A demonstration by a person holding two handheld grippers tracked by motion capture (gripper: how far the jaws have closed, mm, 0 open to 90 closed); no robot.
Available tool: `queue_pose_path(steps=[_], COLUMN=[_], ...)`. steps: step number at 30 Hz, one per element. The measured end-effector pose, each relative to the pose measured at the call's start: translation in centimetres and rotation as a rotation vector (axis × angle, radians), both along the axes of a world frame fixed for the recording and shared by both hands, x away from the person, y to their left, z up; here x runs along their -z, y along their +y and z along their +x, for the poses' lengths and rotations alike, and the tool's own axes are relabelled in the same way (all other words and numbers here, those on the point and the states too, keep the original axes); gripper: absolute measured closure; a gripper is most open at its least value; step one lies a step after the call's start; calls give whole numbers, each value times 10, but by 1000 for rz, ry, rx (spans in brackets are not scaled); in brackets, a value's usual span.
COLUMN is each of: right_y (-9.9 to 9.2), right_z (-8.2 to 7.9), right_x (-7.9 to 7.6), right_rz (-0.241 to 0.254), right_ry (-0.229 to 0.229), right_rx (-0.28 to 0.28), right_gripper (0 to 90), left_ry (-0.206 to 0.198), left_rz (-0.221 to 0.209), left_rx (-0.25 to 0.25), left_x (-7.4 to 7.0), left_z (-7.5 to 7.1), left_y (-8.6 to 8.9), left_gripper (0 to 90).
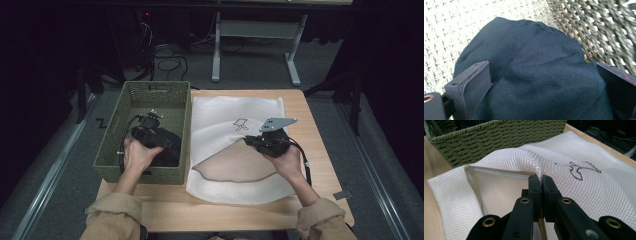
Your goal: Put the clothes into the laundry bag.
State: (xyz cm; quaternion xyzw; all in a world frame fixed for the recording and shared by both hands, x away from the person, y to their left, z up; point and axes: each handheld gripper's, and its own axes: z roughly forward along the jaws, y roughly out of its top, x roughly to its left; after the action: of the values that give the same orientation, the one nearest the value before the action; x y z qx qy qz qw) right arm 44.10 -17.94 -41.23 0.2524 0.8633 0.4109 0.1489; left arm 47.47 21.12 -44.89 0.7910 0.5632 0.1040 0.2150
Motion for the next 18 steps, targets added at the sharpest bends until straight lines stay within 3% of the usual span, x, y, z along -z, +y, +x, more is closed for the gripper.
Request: queue_pose_path(steps=[8, 14, 18], right_y=[2, 2, 2], right_z=[0, 0, 0], right_x=[0, 0, 0], right_rz=[-8, -7, -6], right_ry=[2, 4, 3], right_rx=[-1, 1, 2], right_gripper=[879, 879, 879], left_ry=[41, 121, 157], left_rz=[-1, 4, 31], left_rx=[-2, -28, -33], left_x=[13, 27, 34], left_z=[12, 18, 21], left_y=[-2, 4, 3], left_gripper=[30, 12, 5])
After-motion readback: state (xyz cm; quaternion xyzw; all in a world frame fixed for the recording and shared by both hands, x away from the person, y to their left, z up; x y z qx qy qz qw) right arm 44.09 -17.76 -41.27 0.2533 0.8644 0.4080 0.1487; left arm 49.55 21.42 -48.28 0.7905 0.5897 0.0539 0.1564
